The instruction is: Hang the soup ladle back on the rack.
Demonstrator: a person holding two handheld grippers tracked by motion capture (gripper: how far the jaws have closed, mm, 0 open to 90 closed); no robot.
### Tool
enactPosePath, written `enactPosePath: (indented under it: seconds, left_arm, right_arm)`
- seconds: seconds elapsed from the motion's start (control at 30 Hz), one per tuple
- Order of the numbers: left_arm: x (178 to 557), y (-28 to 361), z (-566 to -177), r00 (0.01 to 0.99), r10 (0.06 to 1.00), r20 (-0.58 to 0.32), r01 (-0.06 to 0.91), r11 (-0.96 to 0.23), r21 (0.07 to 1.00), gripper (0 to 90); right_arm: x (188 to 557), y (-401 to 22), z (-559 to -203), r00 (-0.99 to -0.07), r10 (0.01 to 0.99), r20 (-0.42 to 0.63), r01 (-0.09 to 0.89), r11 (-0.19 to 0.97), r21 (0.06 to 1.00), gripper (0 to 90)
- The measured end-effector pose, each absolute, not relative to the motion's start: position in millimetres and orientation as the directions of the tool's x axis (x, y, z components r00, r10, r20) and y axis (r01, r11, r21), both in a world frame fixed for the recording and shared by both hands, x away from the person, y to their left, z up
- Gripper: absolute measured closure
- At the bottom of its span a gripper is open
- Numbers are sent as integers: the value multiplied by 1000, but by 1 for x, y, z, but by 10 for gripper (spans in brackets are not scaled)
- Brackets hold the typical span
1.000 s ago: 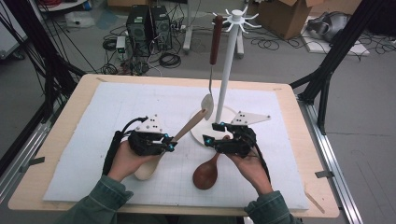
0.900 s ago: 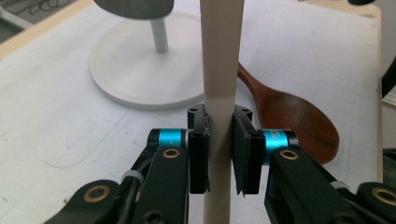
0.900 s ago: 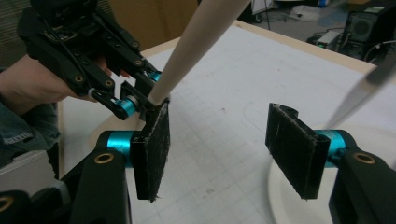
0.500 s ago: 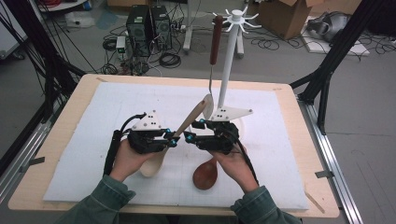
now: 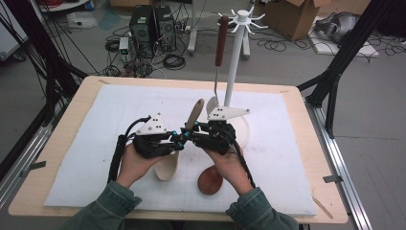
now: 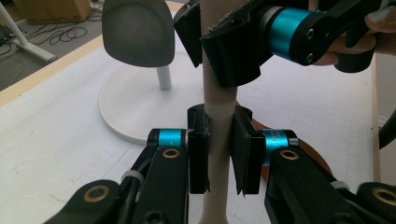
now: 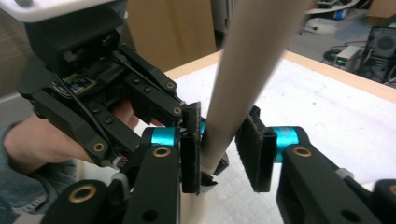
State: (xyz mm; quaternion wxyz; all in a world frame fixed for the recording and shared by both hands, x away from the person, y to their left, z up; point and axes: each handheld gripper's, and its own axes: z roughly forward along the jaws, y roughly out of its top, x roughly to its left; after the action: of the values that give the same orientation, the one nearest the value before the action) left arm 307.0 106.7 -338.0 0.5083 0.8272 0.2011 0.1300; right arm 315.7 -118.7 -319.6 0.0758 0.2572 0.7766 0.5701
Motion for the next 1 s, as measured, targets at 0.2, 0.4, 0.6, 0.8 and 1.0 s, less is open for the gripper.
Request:
enactPosePath:
  seconds: [0.2, 0.4, 0.6, 0.8, 1.0]
  left_arm:
    - [308, 109, -337, 890, 457, -2, 199, -383, 902, 775]
    - [308, 116, -336, 899, 437, -23, 198, -360, 912, 739]
    - [307, 132, -334, 900, 433, -43, 204, -334, 920, 640]
    - [305, 152, -334, 890, 453, -48, 209, -311, 927, 592]
    - [302, 171, -336, 880, 472, -54, 212, -290, 933, 549]
  right_arm:
    - [315, -116, -318, -858, 474, 196, 321, 198, 926, 750]
    - [318, -115, -314, -864, 454, 218, 336, 199, 921, 757]
    - [323, -121, -312, -871, 437, 226, 338, 199, 920, 760]
    - [327, -129, -303, -888, 410, 206, 314, 215, 925, 761]
    - [333, -140, -293, -899, 394, 189, 289, 212, 934, 761]
